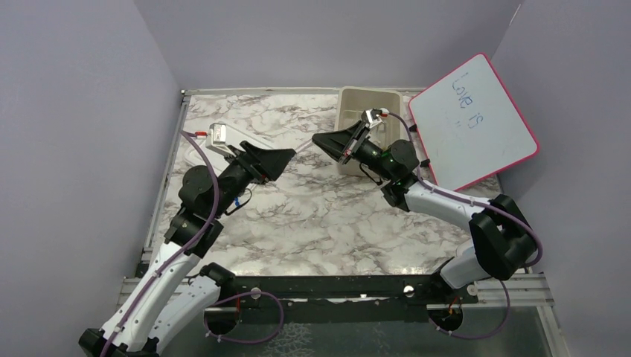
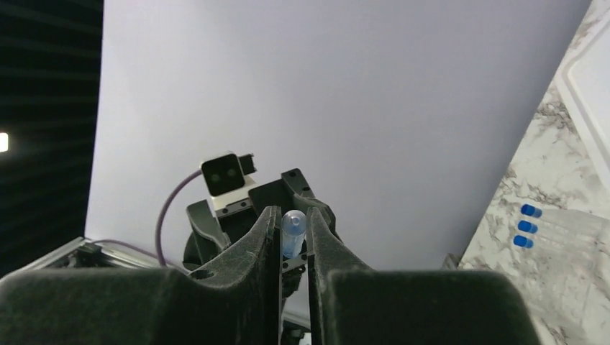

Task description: Organize the chemistry lab equipment

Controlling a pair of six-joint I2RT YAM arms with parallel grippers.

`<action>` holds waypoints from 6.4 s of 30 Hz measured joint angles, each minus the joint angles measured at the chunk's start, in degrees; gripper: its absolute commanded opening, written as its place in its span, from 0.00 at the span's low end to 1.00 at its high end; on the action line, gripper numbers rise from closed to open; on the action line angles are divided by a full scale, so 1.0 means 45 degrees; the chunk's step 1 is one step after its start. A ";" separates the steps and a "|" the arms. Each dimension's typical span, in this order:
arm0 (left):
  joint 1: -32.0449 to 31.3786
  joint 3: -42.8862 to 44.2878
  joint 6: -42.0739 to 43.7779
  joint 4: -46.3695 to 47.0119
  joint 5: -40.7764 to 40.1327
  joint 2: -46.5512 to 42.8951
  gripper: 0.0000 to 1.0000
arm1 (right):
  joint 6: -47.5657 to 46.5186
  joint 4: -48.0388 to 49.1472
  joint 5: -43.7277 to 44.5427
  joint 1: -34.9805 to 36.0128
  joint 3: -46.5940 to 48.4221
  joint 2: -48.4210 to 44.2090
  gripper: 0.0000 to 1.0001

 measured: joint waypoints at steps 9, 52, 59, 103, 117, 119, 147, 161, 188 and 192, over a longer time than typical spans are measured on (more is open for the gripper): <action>0.0000 -0.0364 -0.1919 0.2021 -0.0685 0.0733 0.50 | 0.1632 0.0515 0.0806 0.0000 0.0073 0.0413 0.12; 0.0000 -0.0597 -0.1389 0.2963 -0.0189 0.2171 0.27 | 0.2249 0.0447 0.1666 0.0000 0.0010 0.0947 0.12; 0.0000 -0.0539 -0.0991 0.2832 -0.0204 0.2171 0.01 | 0.2166 0.0384 0.1661 0.0000 -0.0005 0.0947 0.14; 0.2701 0.2555 0.4935 -1.3007 -0.3973 0.5513 0.00 | -0.6028 -0.6698 0.1107 -0.0053 -0.2458 -0.0306 0.58; 0.3759 0.1957 0.5260 -1.2133 -0.3565 0.5673 0.00 | -0.5843 -0.6139 0.0831 -0.0053 -0.2516 0.0117 0.58; 0.3857 0.1909 0.5260 -1.2016 -0.3449 0.5678 0.00 | -0.5843 -0.6076 0.0777 -0.0053 -0.2516 0.0117 0.58; 0.3905 0.1627 0.5251 -1.1565 -0.2798 0.6649 0.24 | -0.5838 -0.6008 0.0641 -0.0053 -0.2579 0.0335 0.57; 0.3905 0.1831 0.5255 -1.1652 -0.2487 0.6455 0.41 | -0.6552 -0.6504 0.0481 -0.0053 -0.2404 0.0335 0.57; 0.3910 0.3133 0.4741 -0.7728 -0.1603 0.2506 0.64 | -1.2881 -1.2337 0.5323 0.1972 1.1118 0.8932 0.58; 0.3910 0.2885 0.4473 -0.7475 -0.1311 0.2399 0.65 | -1.3522 -1.3376 0.5999 0.1933 1.3692 1.1166 0.59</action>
